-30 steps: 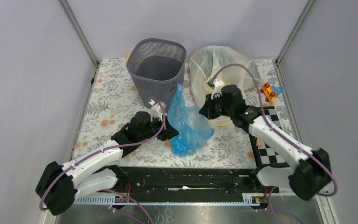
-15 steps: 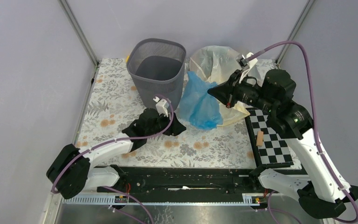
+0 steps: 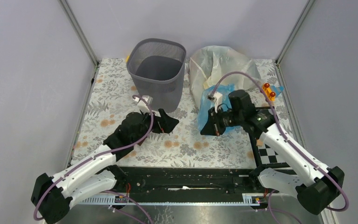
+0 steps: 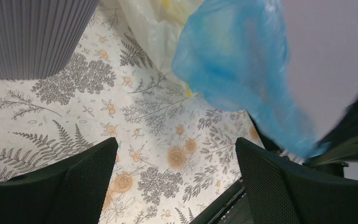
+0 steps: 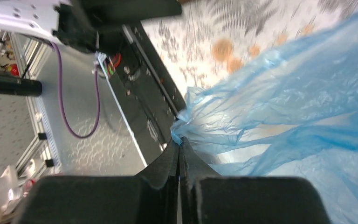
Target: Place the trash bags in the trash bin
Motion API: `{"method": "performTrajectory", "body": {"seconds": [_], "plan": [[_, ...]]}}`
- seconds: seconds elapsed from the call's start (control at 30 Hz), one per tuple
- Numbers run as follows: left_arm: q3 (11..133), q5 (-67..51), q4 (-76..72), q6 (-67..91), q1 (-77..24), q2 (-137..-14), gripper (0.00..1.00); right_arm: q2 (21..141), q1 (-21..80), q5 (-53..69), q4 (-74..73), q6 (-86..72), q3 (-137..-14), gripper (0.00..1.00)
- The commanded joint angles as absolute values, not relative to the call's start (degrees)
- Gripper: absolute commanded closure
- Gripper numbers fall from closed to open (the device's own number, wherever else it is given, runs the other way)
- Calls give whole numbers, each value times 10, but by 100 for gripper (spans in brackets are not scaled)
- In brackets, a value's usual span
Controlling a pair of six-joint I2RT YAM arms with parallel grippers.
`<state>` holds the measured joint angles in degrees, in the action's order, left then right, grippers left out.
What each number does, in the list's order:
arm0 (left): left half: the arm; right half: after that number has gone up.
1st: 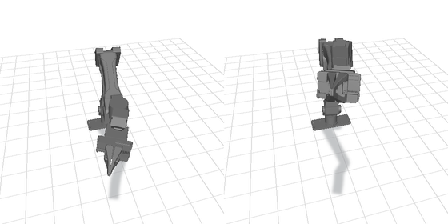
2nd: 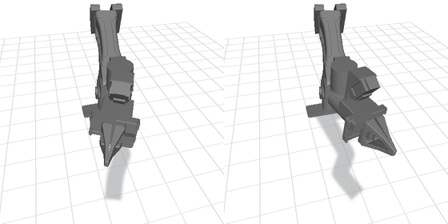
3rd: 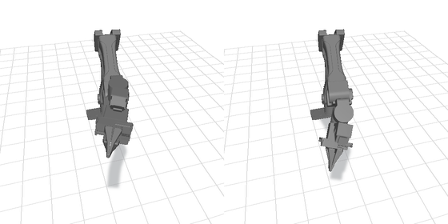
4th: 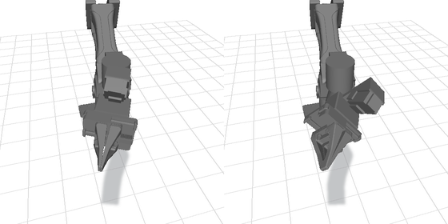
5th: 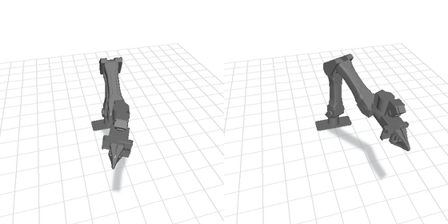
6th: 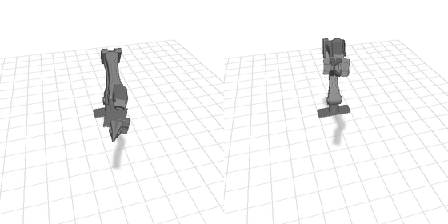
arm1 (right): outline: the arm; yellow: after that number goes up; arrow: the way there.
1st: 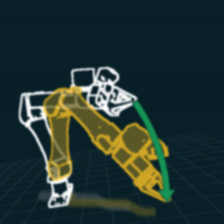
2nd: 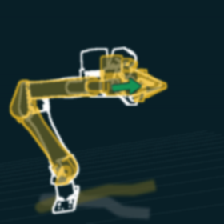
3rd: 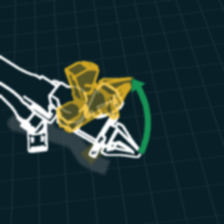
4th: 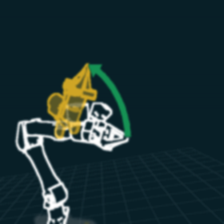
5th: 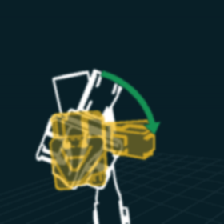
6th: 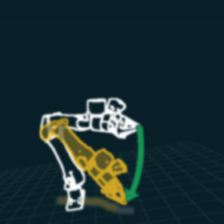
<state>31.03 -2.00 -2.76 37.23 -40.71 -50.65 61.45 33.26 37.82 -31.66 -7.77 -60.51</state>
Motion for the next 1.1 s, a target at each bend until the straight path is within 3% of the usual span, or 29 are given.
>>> {"method": "performTrajectory", "body": {"seconds": [0.0,0.4,0.73,0.97,1.07], "plan": [[328,-12,-20,381,-405,-494,1,594,347,430,-255,-118,-525,100],[413,-179,-180,374,-408,-700,1,486,360,397,-212,-189,-403,97],[429,-247,-288,373,-419,-720,3,504,360,405,-216,-184,-406,97],[472,-295,-302,378,-420,-780,24,504,360,409,-214,-183,-410,98],[491,-312,-314,389,-420,-812,39,503,360,410,-212,-184,-411,98]]}}
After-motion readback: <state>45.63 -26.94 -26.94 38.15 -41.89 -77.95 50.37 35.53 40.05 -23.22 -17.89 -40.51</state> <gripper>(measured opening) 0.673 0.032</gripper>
